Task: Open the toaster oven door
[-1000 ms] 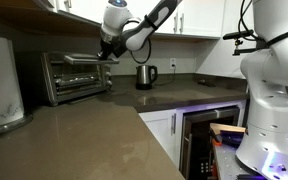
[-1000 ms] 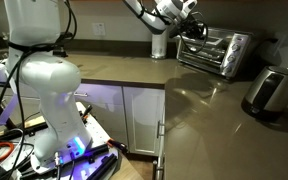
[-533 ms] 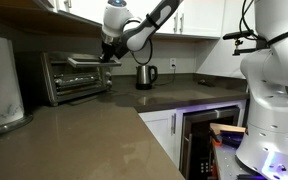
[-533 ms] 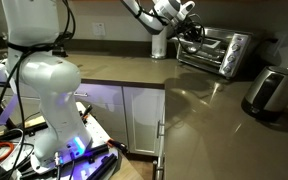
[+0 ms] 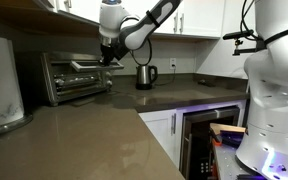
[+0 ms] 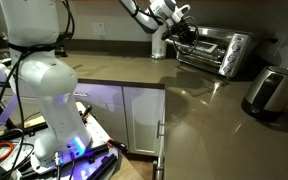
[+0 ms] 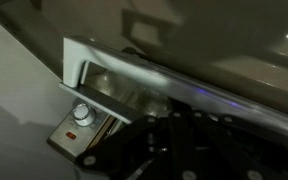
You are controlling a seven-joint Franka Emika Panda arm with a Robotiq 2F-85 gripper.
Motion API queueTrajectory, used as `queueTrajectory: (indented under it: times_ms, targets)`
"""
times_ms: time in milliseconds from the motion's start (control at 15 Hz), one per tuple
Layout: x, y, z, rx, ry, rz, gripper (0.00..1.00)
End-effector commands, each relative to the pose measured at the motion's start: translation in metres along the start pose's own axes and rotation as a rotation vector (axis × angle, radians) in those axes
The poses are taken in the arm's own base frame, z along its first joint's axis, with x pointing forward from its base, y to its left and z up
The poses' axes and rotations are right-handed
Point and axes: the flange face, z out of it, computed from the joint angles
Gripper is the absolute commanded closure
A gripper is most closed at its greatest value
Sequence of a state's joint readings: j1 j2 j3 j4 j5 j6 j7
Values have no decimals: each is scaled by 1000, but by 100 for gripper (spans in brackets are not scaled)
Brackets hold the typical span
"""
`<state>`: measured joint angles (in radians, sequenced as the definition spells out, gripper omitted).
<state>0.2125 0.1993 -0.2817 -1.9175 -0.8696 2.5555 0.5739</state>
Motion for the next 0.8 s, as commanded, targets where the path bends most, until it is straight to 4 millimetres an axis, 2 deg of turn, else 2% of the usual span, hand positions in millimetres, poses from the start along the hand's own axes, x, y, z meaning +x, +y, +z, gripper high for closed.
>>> queueTrajectory:
  times_ms: [0,733]
  targets:
    - [-7,1,-6,13,-25,-18,96]
    - [-6,12,-19,-13,-47,-20,96]
